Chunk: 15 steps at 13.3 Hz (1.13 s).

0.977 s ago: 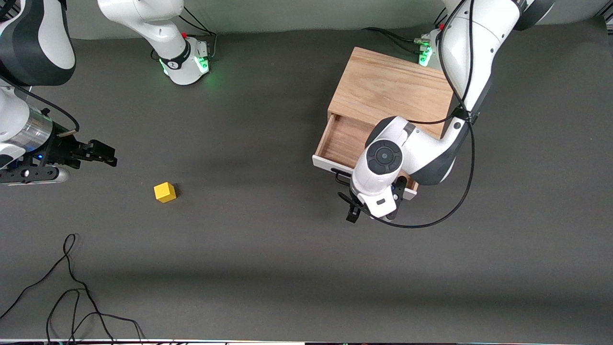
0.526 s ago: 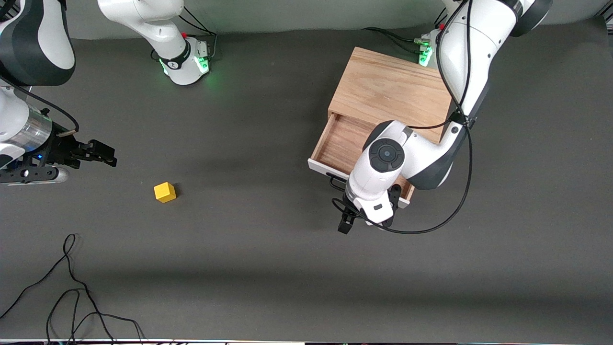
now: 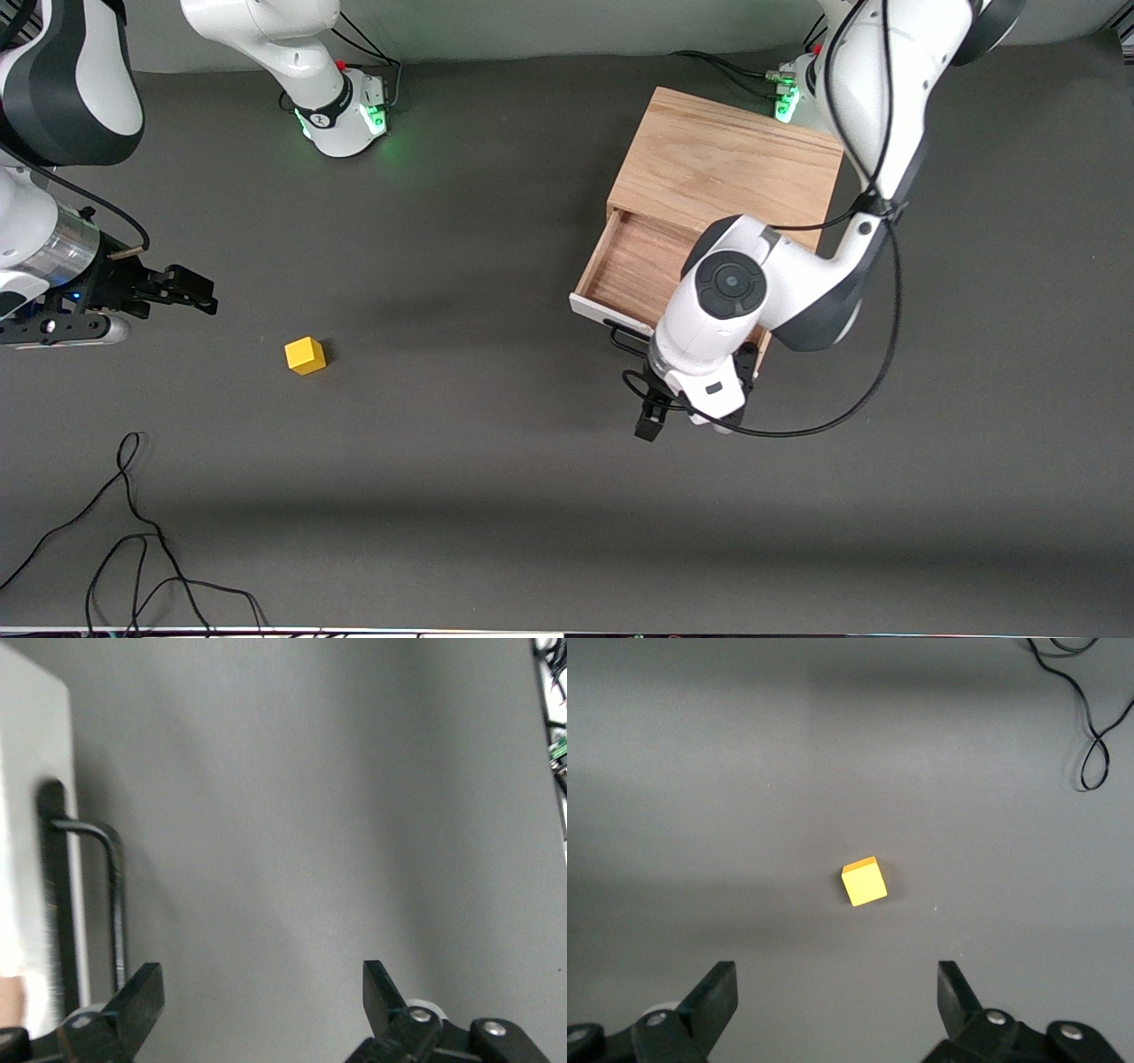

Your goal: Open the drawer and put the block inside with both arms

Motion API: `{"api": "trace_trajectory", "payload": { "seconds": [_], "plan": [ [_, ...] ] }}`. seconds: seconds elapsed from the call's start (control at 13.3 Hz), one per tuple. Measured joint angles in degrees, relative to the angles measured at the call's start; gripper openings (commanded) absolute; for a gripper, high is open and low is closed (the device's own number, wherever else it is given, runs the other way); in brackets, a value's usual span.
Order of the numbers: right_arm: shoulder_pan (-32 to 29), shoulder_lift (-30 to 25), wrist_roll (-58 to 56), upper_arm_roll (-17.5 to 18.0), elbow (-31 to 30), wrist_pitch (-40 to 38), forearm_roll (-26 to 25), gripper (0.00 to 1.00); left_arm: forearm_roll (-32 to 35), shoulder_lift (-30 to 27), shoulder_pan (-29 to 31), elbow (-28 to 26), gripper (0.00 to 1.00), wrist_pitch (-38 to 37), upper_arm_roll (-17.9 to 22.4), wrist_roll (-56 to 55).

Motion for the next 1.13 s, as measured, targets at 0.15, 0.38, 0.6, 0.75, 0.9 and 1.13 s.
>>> {"api": "trace_trajectory", "payload": {
  "seconds": [0.15, 0.38, 0.6, 0.75, 0.9, 1.13],
  "plan": [
    [0.00, 0.08, 0.00, 0.00, -0.25, 0.01, 0.00, 1.00, -1.07, -2.90, 1.81, 1.46, 1.00, -5.74, -0.03, 5.75],
    [0.00, 0.11, 0.00, 0.00, -3.59, 3.10, 0.00, 1.00, -6.09, -9.11, 6.86, 1.96, 1.00, -17.00, 0.03, 20.13],
    [0.00, 0.30, -0.01, 0.00, -12.17, 13.57, 0.00, 1.00, -8.82, -15.33, 13.59, 1.97, 1.00, -28.31, 0.11, 35.97],
    [0.00, 0.91, -1.20, 0.00, -17.06, 20.43, 0.00, 1.00, -9.22, -18.32, 17.16, 1.72, 1.00, -33.58, 0.24, 45.64],
    [-0.14, 2.05, -3.49, -0.10, -21.43, 28.10, 0.00, 1.00, -9.34, -20.42, 20.27, 1.15, 1.00, -36.42, 0.28, 54.34],
    [-0.28, 5.34, -4.51, -0.23, -26.68, 37.89, 0.00, 1.00, -9.40, -22.97, 23.52, -0.67, 1.00, -38.72, 0.95, 67.55]
  ]
}}
